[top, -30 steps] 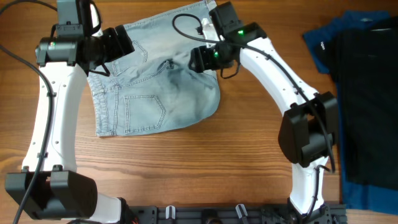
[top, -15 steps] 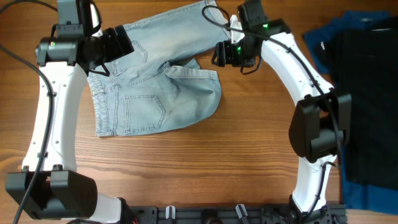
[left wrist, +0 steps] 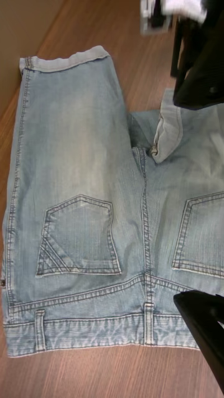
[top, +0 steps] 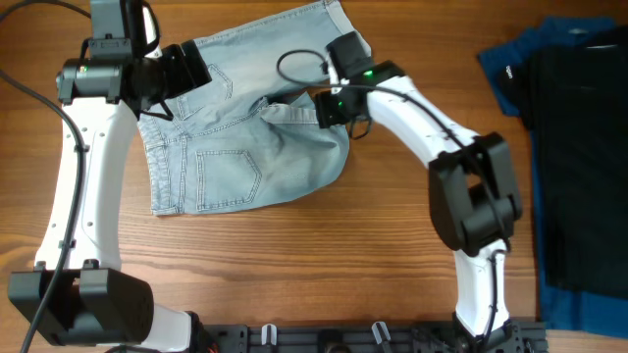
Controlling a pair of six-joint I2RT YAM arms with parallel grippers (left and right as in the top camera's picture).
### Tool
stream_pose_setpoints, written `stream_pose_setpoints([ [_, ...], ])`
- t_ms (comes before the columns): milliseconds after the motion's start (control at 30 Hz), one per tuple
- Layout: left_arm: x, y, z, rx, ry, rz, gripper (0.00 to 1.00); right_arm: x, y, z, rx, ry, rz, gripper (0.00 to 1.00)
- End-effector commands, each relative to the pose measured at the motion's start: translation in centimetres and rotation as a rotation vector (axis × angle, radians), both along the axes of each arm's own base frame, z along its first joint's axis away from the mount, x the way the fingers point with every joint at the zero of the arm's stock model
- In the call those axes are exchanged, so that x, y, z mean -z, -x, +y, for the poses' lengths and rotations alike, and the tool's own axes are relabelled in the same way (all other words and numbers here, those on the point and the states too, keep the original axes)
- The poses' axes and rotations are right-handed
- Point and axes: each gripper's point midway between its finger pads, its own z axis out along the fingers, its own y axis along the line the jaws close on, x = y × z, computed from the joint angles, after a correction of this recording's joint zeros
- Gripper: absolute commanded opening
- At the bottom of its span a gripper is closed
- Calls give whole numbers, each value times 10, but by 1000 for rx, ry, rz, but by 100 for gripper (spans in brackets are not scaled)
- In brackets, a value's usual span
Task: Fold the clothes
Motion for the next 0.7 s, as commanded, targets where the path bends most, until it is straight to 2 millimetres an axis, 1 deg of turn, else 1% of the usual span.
stream_pose_setpoints([
  [0, 5, 0, 0, 12, -18, 17, 93, 31, 0, -14, 85, 90, 20, 63],
  [67, 5, 0, 0, 13, -17, 18, 93, 40, -1, -18, 127, 105, 26, 59],
  [100, 5, 0, 0, 13, -17, 18, 93, 46, -1, -18, 129, 110, 33, 59],
  [133, 5, 1, 0, 13, -17, 18, 93, 47, 0, -18, 130, 110, 34, 59],
  [167, 5, 1, 0, 13, -17, 18, 93, 53, 1, -19, 130, 118, 45, 58],
  [200, 5, 0, 0, 13, -17, 18, 93, 55, 2, -19, 131, 120, 50, 56],
  [233, 5, 0, 0, 12, -18, 18, 93, 59, 3, -20, 132, 125, 59, 50],
  [267, 5, 0, 0, 12, -18, 18, 93, 60, 5, -22, 139, 131, 65, 43],
  [300, 5, 0, 1, 10, -21, 18, 93, 61, 5, -26, 166, 146, 69, 31],
  [333, 5, 0, 2, 8, -25, 18, 93, 61, 6, -30, 187, 158, 72, 13],
  [367, 6, 1, 2, 7, -27, 19, 93, 60, 7, -33, 192, 166, 74, 4],
  [433, 6, 1, 2, 6, -27, 20, 93, 54, 7, -39, 201, 171, 82, 4],
  [500, 7, 1, 2, 7, -27, 23, 92, 40, 8, -47, 215, 173, 88, 4],
  [667, 11, 3, 4, 0, -37, 35, 92, -11, 16, -77, 270, 147, 120, 5],
])
